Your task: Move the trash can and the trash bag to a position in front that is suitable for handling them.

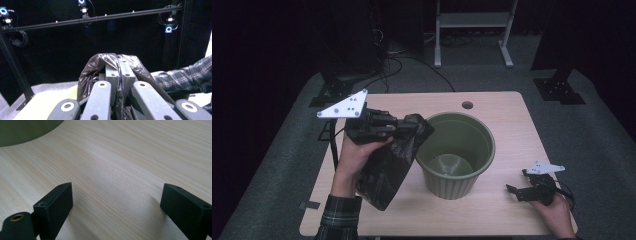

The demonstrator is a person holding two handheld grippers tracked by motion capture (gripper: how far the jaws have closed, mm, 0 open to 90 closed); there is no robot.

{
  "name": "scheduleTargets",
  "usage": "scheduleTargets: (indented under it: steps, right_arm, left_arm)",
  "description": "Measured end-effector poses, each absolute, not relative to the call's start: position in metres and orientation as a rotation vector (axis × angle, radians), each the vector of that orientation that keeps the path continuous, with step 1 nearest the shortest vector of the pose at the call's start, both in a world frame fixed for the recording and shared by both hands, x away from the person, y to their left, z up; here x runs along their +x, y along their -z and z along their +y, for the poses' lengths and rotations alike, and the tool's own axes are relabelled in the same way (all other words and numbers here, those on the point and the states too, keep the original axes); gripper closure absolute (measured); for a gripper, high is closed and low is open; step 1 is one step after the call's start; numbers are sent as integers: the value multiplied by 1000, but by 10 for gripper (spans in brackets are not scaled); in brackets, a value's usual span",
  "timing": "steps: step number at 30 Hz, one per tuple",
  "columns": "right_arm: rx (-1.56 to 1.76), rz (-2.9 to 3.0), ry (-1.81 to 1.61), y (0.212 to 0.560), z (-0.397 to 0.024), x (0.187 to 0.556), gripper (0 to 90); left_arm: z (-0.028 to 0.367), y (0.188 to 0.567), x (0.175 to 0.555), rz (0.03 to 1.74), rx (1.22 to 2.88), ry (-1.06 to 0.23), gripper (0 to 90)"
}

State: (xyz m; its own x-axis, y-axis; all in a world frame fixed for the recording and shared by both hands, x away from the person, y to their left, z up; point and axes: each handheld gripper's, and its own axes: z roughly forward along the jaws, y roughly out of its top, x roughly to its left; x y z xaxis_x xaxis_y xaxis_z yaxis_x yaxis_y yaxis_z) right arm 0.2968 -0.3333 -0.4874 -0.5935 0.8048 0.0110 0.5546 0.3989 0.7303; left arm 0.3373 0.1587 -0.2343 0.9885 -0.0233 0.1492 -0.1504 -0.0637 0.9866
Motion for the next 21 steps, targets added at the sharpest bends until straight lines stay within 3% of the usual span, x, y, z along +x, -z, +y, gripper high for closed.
scheduleTargets:
  steps: [21]
  right_arm:
    - [1179,2316,-1015,487,-333,297,97]
  left_arm:
    - [99,176,363,-250,1542,-19,878]
